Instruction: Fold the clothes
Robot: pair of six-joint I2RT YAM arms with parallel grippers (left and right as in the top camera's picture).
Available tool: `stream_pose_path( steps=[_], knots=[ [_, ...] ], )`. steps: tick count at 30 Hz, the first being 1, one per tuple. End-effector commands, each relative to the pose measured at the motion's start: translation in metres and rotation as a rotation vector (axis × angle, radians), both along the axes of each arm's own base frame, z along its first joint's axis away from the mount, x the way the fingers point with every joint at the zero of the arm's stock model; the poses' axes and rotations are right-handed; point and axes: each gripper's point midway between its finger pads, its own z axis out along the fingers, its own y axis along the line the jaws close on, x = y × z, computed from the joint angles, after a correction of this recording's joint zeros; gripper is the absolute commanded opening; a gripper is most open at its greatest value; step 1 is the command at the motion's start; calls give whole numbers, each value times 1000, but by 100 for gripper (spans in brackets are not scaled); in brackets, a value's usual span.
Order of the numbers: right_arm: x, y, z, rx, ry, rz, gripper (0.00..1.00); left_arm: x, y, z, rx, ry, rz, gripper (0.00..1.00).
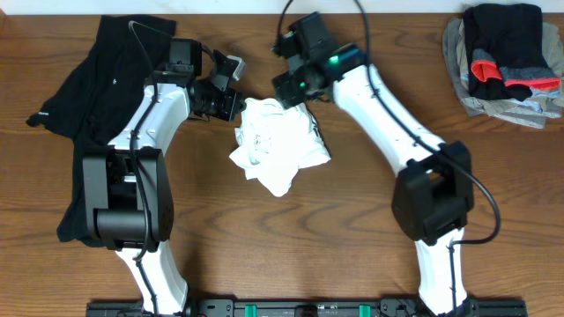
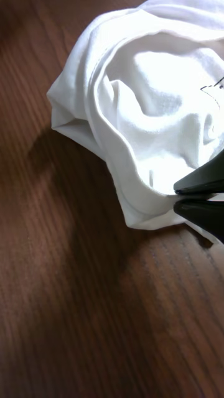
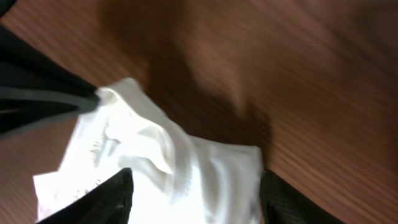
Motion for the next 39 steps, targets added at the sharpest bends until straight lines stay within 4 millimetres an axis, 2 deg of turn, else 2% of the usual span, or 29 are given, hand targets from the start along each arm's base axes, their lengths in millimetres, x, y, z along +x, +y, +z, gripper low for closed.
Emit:
stream_pose_path(
  steps=[1, 6, 11, 15, 18, 19, 22, 25, 32, 39],
  knots=[
    [-9, 21, -13, -11, 1, 50, 58, -2, -2, 13, -22, -6, 5, 6],
    [-7, 26, -28, -58, -13, 31, 46, -4, -2, 12, -21, 1, 5, 6],
    [-5, 23, -41, -92, -9, 15, 43, -6, 0, 11, -20, 16, 10, 6],
    [0, 21, -43, -107, -27, 2, 39, -7, 3, 10, -19, 24, 17, 6],
    [1, 21, -44, -107, -29, 1, 26, -7, 5, 10, -19, 26, 20, 6],
    [0, 21, -44, -107, -28, 1, 17, -8, 6, 10, -19, 29, 22, 6],
    [0, 22, -44, -101, -24, -10, 1, -8, 10, 9, -19, 35, 32, 6],
    [-1, 26, -40, -87, -25, -13, 1, -7, 17, 9, -19, 41, 48, 6],
    [-19, 61, -26, -26, -17, 45, 1, -7, 23, 9, -19, 45, 61, 6],
    [-41, 88, -25, 7, 7, 50, 1, -6, 23, 9, -19, 38, 61, 6]
  ],
)
